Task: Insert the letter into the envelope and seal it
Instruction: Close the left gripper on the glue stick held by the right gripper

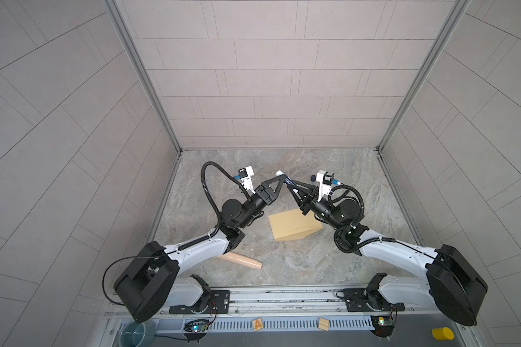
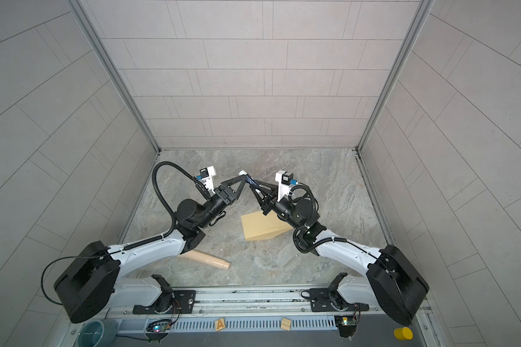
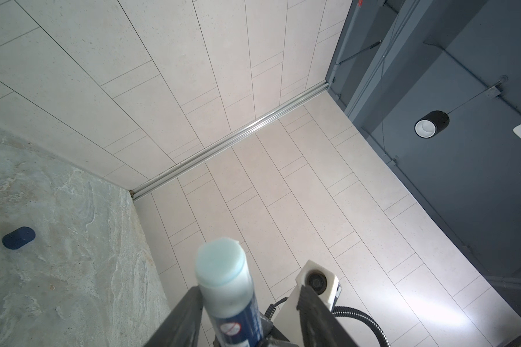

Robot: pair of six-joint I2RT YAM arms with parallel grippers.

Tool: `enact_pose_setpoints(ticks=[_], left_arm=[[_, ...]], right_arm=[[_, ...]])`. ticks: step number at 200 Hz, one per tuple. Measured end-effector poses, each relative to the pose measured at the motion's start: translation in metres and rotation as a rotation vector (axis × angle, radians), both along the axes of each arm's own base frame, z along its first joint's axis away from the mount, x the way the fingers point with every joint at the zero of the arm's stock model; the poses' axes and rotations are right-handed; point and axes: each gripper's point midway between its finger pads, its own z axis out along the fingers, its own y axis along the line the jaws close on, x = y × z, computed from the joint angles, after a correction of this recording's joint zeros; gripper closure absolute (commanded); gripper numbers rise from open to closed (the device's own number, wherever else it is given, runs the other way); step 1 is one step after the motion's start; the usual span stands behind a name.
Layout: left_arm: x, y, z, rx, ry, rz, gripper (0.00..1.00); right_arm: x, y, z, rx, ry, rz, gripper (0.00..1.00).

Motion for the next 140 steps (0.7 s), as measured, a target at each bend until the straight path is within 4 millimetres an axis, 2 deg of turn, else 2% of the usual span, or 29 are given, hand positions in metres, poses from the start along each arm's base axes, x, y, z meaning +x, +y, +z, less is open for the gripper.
enact_pose_setpoints(ticks=[38, 140], left_arm=[[0.002, -0.001, -0.001, 0.002, 0.003, 0.001, 0.46], [0.006, -0.002, -0.001, -0.014, 0.02, 0.004, 0.85]], right_arm=[[-0.001, 0.004, -0.002, -0.001, 0.002, 0.009, 1.0], [-0.005, 0.01, 0.002, 0.018, -0.012, 0.024, 1.0]])
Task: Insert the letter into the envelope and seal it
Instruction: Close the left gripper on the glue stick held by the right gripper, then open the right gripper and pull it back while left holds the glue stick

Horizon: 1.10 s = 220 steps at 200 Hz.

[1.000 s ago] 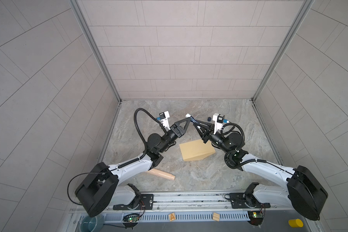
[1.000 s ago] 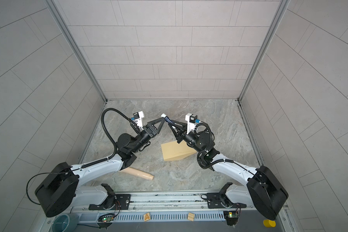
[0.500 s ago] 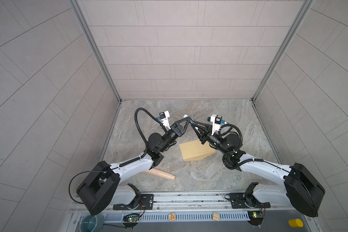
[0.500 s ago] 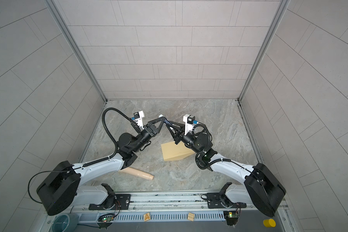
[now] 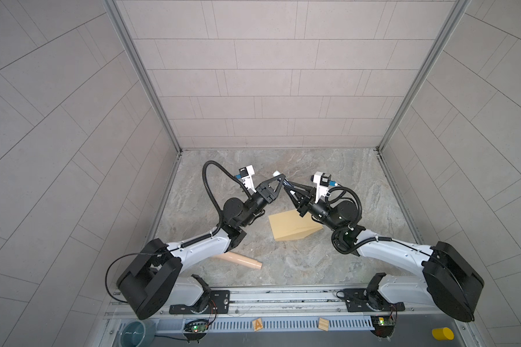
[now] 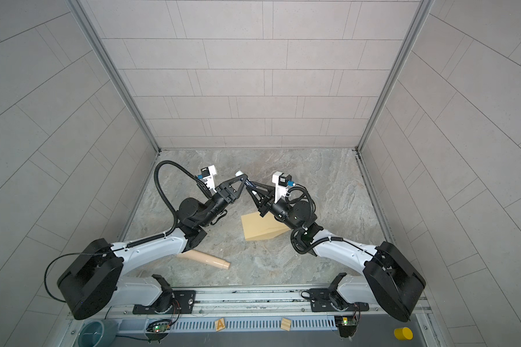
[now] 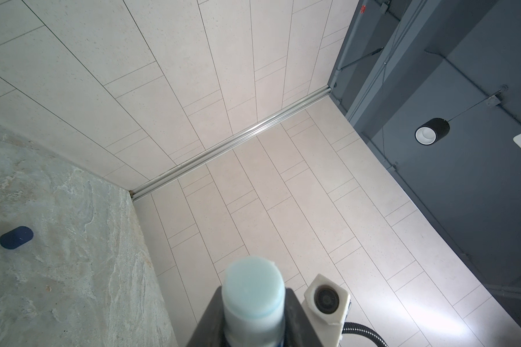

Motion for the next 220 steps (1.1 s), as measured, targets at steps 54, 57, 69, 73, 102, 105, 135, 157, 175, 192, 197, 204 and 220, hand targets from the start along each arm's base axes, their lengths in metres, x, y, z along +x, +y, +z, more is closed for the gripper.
enact_pose_setpoints(ticks=[54, 57, 69, 73, 102, 105, 135, 157, 175, 192, 197, 204, 220], left_arm=[[0.0, 0.0, -0.001, 0.009, -0.003, 0.003, 1.0], [0.0, 0.0, -0.001, 0.01, -0.003, 0.004, 1.0], [0.0, 0.0, -0.002, 0.022, -0.006, 0.008, 1.0], [0.0, 0.0, -0.002, 0.027, -0.007, 0.009, 1.0], [-0.004, 0.0, -0.009, 0.13, -0.029, 0.027, 1.0], [-0.005, 0.001, -0.009, 0.139, -0.032, 0.029, 1.0], [-0.013, 0.008, -0.012, 0.276, -0.074, 0.06, 1.0], [-0.017, 0.013, -0.015, 0.408, -0.116, 0.084, 1.0], [-0.021, 0.019, -0.02, 0.516, -0.149, 0.104, 1.0], [-0.023, 0.024, -0.029, 0.61, -0.167, 0.119, 1.0], [-0.024, 0.025, -0.033, 0.637, -0.17, 0.123, 1.0], [-0.024, 0.027, -0.038, 0.672, -0.172, 0.127, 1.0], [-0.024, 0.031, -0.049, 0.741, -0.172, 0.136, 1.0]], right_arm=[[0.001, 0.0, -0.001, 0.005, 0.011, 0.002, 0.85], [0.001, 0.001, -0.001, 0.004, 0.011, 0.002, 0.84], [0.001, 0.001, -0.003, 0.001, 0.019, 0.003, 0.66], [0.001, 0.001, -0.003, 0.002, 0.021, 0.004, 0.54], [0.001, -0.001, -0.012, -0.051, 0.049, -0.01, 0.26], [0.0, -0.001, -0.012, -0.06, 0.047, -0.013, 0.24], [-0.008, -0.014, -0.008, -0.132, 0.061, -0.049, 0.15], [-0.012, -0.03, 0.0, -0.182, 0.085, -0.1, 0.13], [-0.016, -0.045, -0.002, -0.224, 0.12, -0.144, 0.13], [-0.019, -0.057, -0.017, -0.272, 0.188, -0.18, 0.13], [-0.02, -0.06, -0.023, -0.288, 0.216, -0.191, 0.13], [-0.02, -0.065, -0.033, -0.307, 0.257, -0.204, 0.13], [-0.022, -0.073, -0.055, -0.327, 0.36, -0.233, 0.13]])
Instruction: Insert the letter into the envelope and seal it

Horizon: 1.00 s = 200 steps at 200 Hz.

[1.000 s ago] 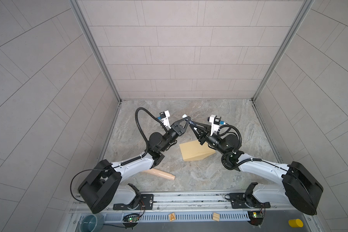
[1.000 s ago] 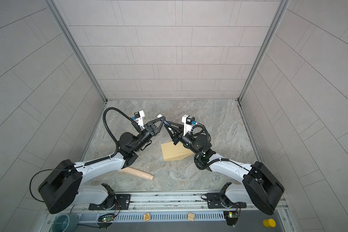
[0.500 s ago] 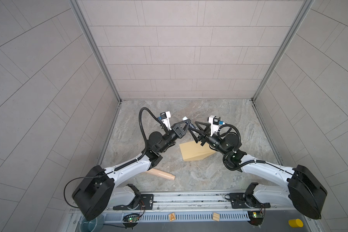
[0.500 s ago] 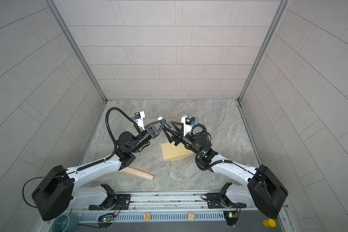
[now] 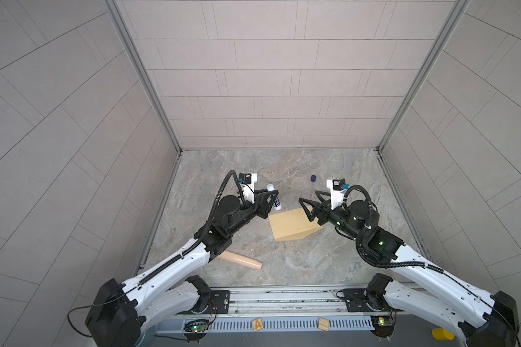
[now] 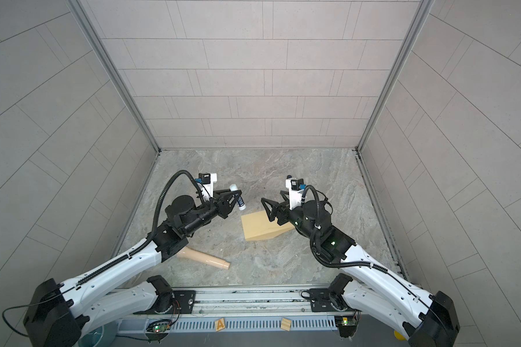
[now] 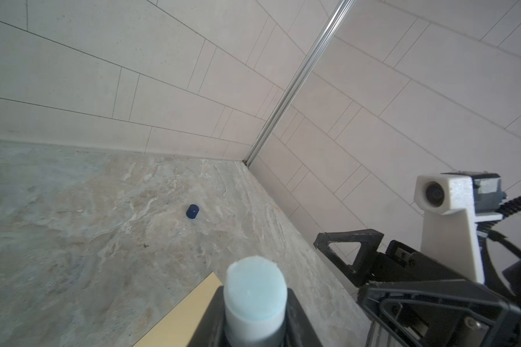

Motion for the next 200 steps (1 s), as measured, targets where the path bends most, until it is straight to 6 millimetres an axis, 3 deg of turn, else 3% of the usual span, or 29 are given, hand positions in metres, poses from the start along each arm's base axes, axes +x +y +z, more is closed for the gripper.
enact_pose_setpoints(ticks=[62, 97, 155, 200], left_arm=[[0.0, 0.008, -0.017, 0.116, -0.007, 0.023, 1.0], [0.001, 0.009, -0.019, 0.127, -0.009, 0.027, 1.0], [0.002, 0.009, -0.019, 0.133, -0.012, 0.033, 1.0], [0.002, 0.01, -0.019, 0.133, -0.012, 0.036, 1.0]], right_arm=[[-0.009, -0.032, -0.111, 0.073, 0.397, -0.23, 0.16], [-0.014, -0.037, -0.159, 0.146, 0.598, -0.345, 0.21], [-0.023, -0.032, -0.21, 0.205, 0.818, -0.432, 0.41], [-0.024, -0.021, -0.228, 0.228, 0.895, -0.431, 0.53]])
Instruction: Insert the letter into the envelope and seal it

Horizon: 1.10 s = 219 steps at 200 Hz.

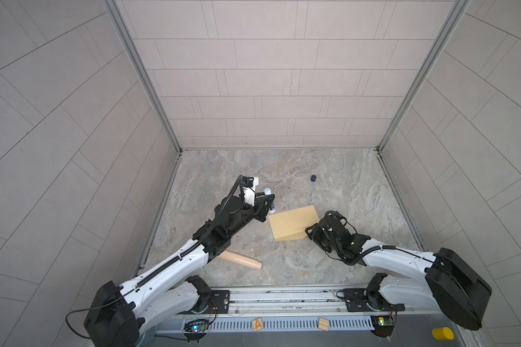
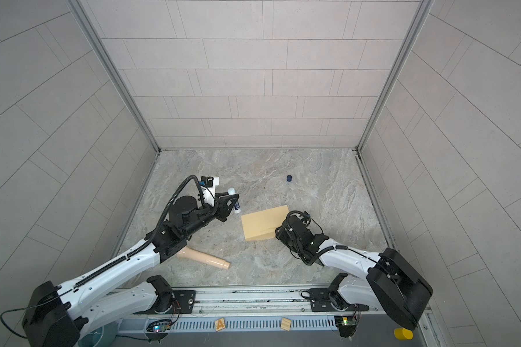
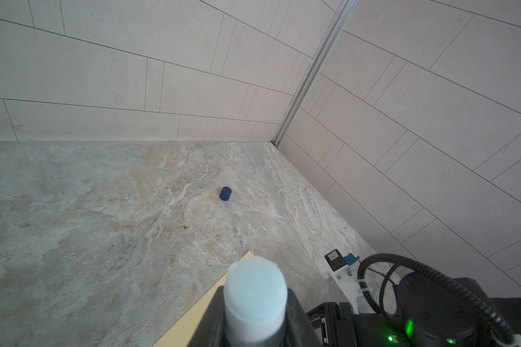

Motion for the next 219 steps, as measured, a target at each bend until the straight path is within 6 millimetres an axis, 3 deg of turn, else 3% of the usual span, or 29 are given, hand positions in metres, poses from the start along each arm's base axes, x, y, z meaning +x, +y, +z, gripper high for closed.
enact_pose_setpoints(ticks=[86, 121, 162, 198, 219], left_arm=[[0.0, 0.0, -0.002, 0.004, 0.005, 0.0, 1.0], [0.0, 0.0, -0.002, 0.008, 0.004, -0.001, 1.0], [0.001, 0.0, -0.01, 0.034, 0.016, 0.001, 1.0], [0.003, 0.001, -0.02, 0.071, 0.028, 0.008, 1.0], [0.004, 0.002, -0.024, 0.089, 0.029, 0.016, 1.0]], right_arm=[[0.005, 0.007, -0.014, -0.004, 0.031, 0.008, 0.84], [0.014, 0.008, -0.006, -0.007, 0.004, 0.024, 1.0], [0.035, 0.012, 0.013, -0.053, -0.044, 0.13, 1.0], [0.067, 0.021, 0.045, -0.147, -0.11, 0.335, 1.0], [0.083, 0.02, 0.053, -0.228, -0.111, 0.456, 1.0]])
